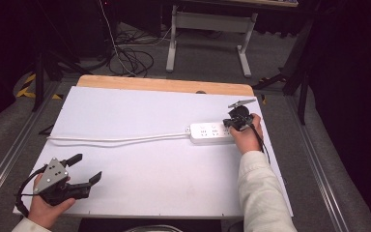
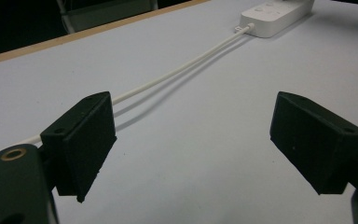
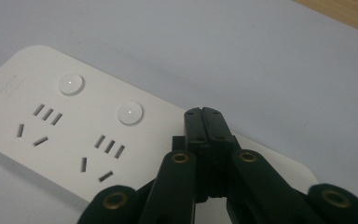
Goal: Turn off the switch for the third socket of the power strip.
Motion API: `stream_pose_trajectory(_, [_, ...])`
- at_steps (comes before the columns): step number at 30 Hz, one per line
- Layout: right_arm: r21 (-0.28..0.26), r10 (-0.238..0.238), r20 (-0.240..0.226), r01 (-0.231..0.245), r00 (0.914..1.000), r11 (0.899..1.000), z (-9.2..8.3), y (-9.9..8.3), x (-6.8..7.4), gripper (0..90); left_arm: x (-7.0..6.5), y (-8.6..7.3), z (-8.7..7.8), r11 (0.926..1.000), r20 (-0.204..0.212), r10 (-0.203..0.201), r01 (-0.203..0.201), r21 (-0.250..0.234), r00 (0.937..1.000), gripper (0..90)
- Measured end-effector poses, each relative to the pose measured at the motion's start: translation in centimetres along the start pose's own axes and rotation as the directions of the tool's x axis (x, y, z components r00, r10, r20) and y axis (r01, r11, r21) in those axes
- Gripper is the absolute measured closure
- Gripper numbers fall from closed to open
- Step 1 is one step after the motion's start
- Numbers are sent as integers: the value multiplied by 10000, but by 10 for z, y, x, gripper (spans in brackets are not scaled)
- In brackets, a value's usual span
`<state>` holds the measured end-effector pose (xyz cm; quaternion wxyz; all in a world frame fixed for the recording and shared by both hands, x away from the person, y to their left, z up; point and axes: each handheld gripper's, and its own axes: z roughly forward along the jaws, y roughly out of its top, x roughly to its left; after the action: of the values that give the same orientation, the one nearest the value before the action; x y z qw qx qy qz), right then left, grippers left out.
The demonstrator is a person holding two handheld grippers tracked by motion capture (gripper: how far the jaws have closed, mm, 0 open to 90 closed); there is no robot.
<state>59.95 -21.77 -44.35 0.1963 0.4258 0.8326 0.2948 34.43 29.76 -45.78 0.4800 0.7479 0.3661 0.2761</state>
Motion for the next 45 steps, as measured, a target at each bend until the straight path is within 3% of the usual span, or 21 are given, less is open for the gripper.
stream_pose_trajectory(19, [141, -185, 312, 180, 9993, 9997, 3, 0, 6, 900, 0, 0, 0, 10000, 16, -5, 5, 2, 10000, 144])
stream_pose_trajectory(30, [111, 253, 253, -256, 9994, 9996, 3, -1, 4, 900, 0, 0, 0, 10000, 40, 13, -13, -15, 10000, 144])
stream_pose_trajectory(45, [419, 16, 511, -38, 9987, 9991, 3, 2, 12, 900, -1, 0, 0, 10000, 89, 97, -98, 15, 9999, 144])
